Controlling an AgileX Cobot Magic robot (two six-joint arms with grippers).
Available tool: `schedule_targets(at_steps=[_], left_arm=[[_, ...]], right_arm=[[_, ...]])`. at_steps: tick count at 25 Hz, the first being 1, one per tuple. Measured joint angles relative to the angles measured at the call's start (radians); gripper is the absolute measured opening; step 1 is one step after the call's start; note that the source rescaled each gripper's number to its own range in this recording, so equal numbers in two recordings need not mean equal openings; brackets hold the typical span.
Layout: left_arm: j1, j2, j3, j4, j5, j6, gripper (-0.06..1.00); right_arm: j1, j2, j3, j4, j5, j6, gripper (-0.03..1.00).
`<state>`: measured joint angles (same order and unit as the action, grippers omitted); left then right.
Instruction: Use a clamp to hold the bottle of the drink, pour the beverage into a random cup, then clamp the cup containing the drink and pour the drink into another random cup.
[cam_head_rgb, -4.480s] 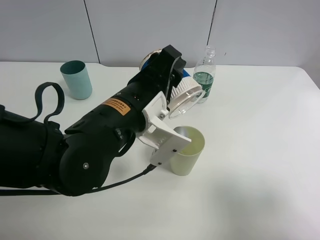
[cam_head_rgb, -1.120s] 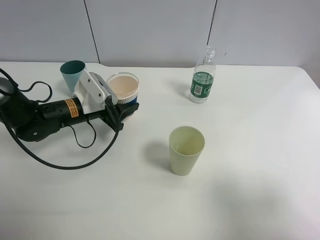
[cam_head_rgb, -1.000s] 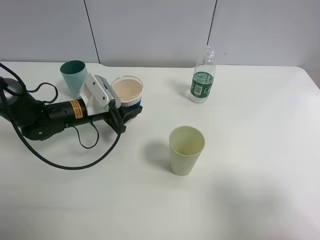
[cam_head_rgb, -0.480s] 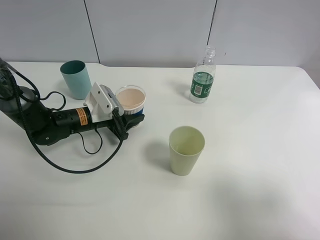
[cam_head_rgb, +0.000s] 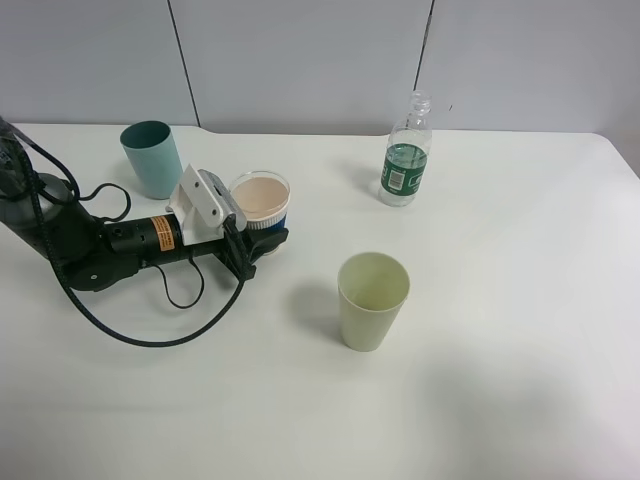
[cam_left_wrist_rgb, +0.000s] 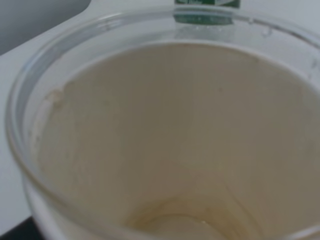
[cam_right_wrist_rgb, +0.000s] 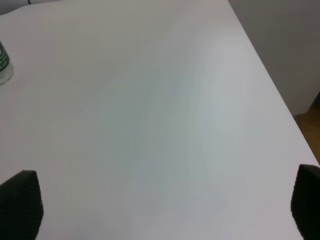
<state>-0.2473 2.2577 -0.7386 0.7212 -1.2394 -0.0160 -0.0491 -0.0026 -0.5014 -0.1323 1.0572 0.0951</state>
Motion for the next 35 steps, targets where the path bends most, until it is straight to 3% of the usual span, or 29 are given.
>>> schedule_targets(at_steps=[1, 4, 5, 7, 14, 20, 28, 35], left_arm=[[0.0, 0.0, 0.0, 0.0, 0.0, -0.004, 0.11], [0.002, 0.0, 0.0, 0.0, 0.015, -0.033, 0.72], [0.003, 0.0, 0.0, 0.0, 0.017, -0.046, 0.84], [0.003, -0.008, 0.0, 0.001, 0.02, -0.055, 0.94], [0.003, -0.09, 0.039, 0.004, 0.02, -0.062, 0.98], [0.003, -0.203, 0.173, -0.002, 0.02, -0.062, 0.98], [0.003, -0.371, 0.389, -0.114, 0.02, -0.047, 0.98], [0.003, -0.562, 0.494, -0.214, 0.02, -0.039, 0.98]], right_arm=[[0.0, 0.0, 0.0, 0.0, 0.0, 0.0, 1.0], [0.0, 0.0, 0.0, 0.0, 0.0, 0.0, 1.0], [0.0, 0.0, 0.0, 0.0, 0.0, 0.0, 1.0], [0.0, 0.0, 0.0, 0.0, 0.0, 0.0, 1.0], [0.0, 0.0, 0.0, 0.0, 0.0, 0.0, 1.0], [0.0, 0.0, 0.0, 0.0, 0.0, 0.0, 1.0], [0.0, 0.0, 0.0, 0.0, 0.0, 0.0, 1.0], [0.0, 0.0, 0.0, 0.0, 0.0, 0.0, 1.0]])
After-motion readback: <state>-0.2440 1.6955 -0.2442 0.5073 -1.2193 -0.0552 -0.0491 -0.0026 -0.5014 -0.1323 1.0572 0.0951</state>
